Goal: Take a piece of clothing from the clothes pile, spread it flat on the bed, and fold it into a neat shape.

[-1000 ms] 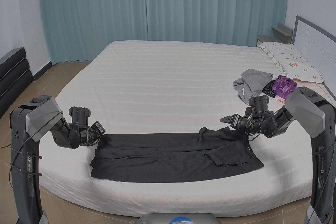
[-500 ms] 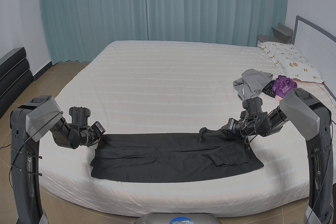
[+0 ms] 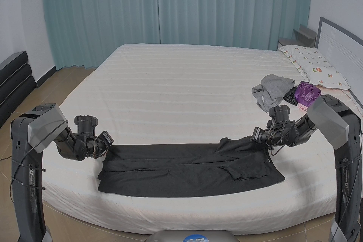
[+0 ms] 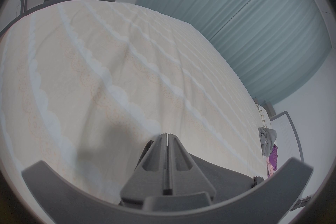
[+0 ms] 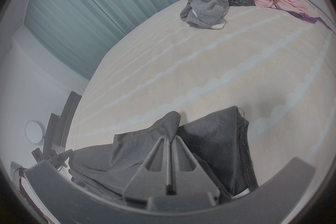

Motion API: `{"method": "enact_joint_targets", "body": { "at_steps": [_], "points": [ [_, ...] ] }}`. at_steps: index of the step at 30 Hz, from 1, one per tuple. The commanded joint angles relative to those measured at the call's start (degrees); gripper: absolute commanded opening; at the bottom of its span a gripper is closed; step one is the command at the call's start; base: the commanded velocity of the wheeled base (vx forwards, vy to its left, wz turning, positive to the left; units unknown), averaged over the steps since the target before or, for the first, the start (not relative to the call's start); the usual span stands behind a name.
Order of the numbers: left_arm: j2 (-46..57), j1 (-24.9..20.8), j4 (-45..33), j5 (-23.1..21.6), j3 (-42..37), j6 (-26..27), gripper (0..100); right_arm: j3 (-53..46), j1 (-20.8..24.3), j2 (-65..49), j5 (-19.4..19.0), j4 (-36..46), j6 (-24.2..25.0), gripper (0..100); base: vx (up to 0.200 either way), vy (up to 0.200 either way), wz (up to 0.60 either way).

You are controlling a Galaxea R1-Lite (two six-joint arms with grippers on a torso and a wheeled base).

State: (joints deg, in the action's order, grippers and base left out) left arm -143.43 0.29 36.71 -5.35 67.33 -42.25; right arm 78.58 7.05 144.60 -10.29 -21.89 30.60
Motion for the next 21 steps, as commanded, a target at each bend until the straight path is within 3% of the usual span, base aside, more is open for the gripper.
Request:
{"method": "enact_joint_targets", "body": {
  "at_steps": [1,4,5,13,21],
  "points": [
    [0.0,0.1,0.0,0.0,0.0,0.0,0,-1.0,0.3,-0.2,-0.1,-0.1,-0.1,0,0.0,0.0,0.0],
    [0.0,0.1,0.0,0.0,0.0,0.0,0,-0.9,0.4,-0.2,0.1,-0.3,-0.2,0,0.0,0.0,0.0],
    [0.0,0.0,0.0,0.0,0.0,0.0,0,-0.9,0.4,-0.1,0.1,-0.3,-0.2,100,0.0,0.0,0.0],
    [0.7,0.3,-0.1,-0.2,-0.5,-0.4,0,-2.6,-0.3,-3.5,-0.2,-0.6,1.8,100,0.0,0.0,0.0],
    [4.0,0.9,0.0,-3.4,-3.4,-2.9,0,-12.8,-3.4,-13.4,-1.9,-4.3,10.3,100,0.0,0.0,0.0]
  ]
}}
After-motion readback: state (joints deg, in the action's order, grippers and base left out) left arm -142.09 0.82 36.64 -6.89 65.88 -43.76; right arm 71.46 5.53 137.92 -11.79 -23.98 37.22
